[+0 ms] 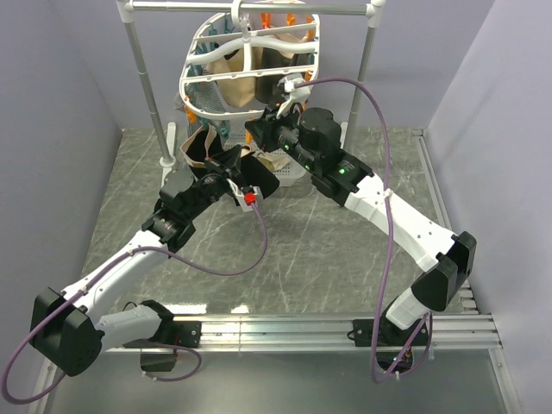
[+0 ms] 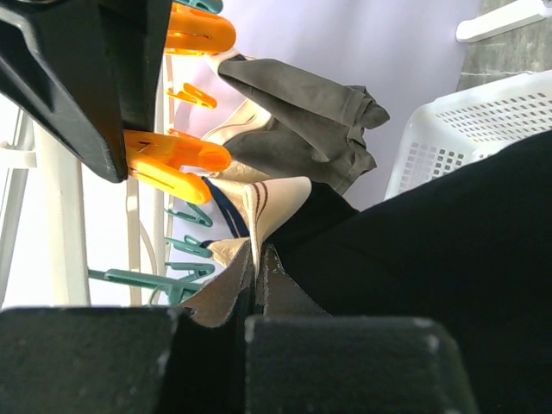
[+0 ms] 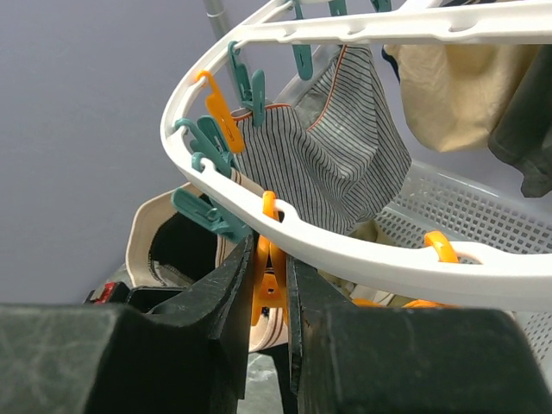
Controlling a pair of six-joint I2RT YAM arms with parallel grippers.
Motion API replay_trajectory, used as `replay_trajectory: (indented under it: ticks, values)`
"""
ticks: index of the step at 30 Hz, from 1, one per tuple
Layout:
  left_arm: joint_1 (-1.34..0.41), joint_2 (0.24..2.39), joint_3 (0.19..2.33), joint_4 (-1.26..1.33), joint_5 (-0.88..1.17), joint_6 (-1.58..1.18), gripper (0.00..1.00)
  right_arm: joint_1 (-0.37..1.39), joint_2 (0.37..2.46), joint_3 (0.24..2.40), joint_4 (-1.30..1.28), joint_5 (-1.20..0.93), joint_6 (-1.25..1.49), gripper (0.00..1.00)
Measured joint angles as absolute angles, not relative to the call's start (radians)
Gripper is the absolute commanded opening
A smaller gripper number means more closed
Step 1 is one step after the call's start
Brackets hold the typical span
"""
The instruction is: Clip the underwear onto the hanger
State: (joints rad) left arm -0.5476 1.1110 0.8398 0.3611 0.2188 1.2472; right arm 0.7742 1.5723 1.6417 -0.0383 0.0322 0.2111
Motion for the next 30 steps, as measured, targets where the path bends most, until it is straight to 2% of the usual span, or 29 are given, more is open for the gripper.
replay_trajectory:
  ticks: [30]
  values:
    - [-0.55,1.129,0.915,0.328,0.261,1.206,0.0,0.773,1.568,1.563,0.029,0.061,0.136,0.0]
